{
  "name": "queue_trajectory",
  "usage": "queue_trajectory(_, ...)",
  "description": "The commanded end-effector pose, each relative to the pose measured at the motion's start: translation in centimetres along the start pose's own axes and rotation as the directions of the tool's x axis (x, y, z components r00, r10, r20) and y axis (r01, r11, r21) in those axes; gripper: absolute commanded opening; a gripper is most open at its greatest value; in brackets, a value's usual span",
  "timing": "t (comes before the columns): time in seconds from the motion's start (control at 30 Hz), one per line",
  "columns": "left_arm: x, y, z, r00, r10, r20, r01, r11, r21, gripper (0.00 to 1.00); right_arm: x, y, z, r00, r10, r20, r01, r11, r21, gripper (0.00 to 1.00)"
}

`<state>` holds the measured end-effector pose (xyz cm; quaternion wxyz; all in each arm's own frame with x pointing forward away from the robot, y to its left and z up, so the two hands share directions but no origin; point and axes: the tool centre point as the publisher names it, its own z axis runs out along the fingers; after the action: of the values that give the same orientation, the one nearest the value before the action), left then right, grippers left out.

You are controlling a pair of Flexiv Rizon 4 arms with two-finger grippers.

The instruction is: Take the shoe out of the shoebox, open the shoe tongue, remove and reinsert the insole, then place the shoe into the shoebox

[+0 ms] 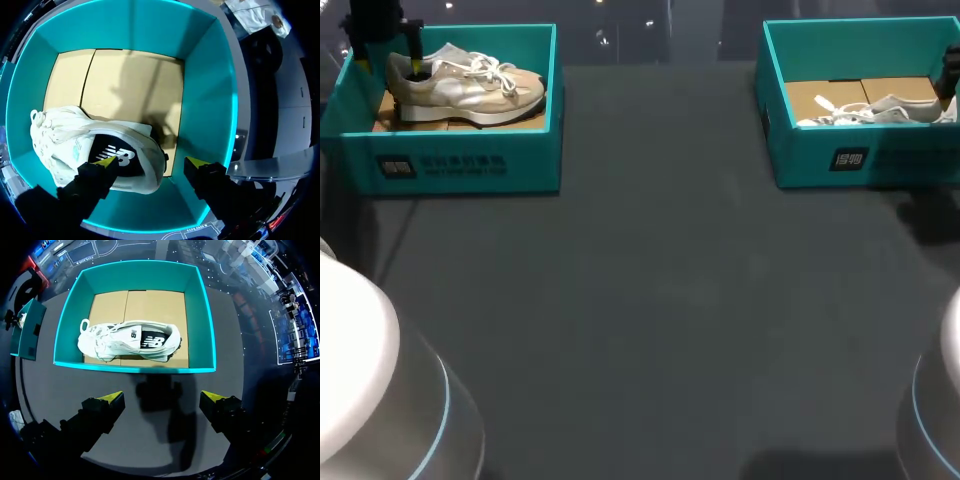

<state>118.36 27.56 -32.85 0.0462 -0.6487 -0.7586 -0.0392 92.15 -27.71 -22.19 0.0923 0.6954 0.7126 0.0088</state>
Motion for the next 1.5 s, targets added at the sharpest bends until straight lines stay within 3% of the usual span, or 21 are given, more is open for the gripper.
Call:
queue_trajectory(0.03, -0.1, 1.1, 0.7, 1.000, 0.006, -0.002, -0.006, 1.000, 0.019, 0.78, 0.0, -0.1, 0.0, 1.000, 0.000, 0.002, 0.000, 1.000, -0.002, 1.00)
queue_trajectory(0.23, 0.0, 1.1, 1.8, 0.999, 0.038, 0.002, -0.038, 0.999, 0.029, 0.68, 0.0, -0.1, 0.0, 1.000, 0.000, 0.002, 0.000, 1.000, -0.002, 1.00)
queue_trajectory(0.73, 0.7, 0.1, 3.1, 0.996, 0.084, 0.017, -0.084, 0.996, 0.032, 0.65, 0.0, -0.1, 0.0, 1.000, 0.000, 0.002, 0.000, 1.000, -0.002, 1.00)
queue_trajectory(0.87, 0.5, 0.0, 3.4, 0.996, 0.093, 0.009, -0.093, 0.995, 0.024, 0.58, 0.0, -0.1, 0.0, 1.000, 0.000, 0.002, 0.000, 1.000, -0.002, 1.00)
queue_trajectory(1.13, 0.4, -0.1, 3.8, 0.995, 0.103, 0.005, -0.103, 0.995, 0.019, 0.64, 0.0, -0.1, 0.0, 1.000, 0.000, 0.002, 0.000, 1.000, -0.002, 1.00)
queue_trajectory(1.23, 0.4, -0.1, 4.1, 0.995, 0.104, 0.001, -0.104, 0.994, 0.022, 0.59, 0.0, -0.1, 0.0, 1.000, 0.000, 0.002, 0.000, 1.000, -0.002, 1.00)
queue_trajectory(1.37, 0.3, -0.3, 4.3, 0.994, 0.107, -0.006, -0.107, 0.994, 0.024, 0.44, 0.0, -0.1, 0.0, 1.000, 0.000, 0.002, 0.000, 1.000, -0.002, 1.00)
queue_trajectory(1.47, 0.2, -0.3, 4.4, 0.994, 0.109, -0.008, -0.109, 0.994, 0.030, 0.29, 0.0, -0.1, 0.0, 1.000, 0.000, 0.002, 0.000, 1.000, -0.002, 1.00)
queue_trajectory(1.5, 0.2, -0.3, 4.4, 0.994, 0.110, -0.003, -0.110, 0.993, 0.036, 0.18, 0.0, -0.1, 0.0, 1.000, 0.000, 0.002, 0.000, 1.000, -0.002, 1.00)
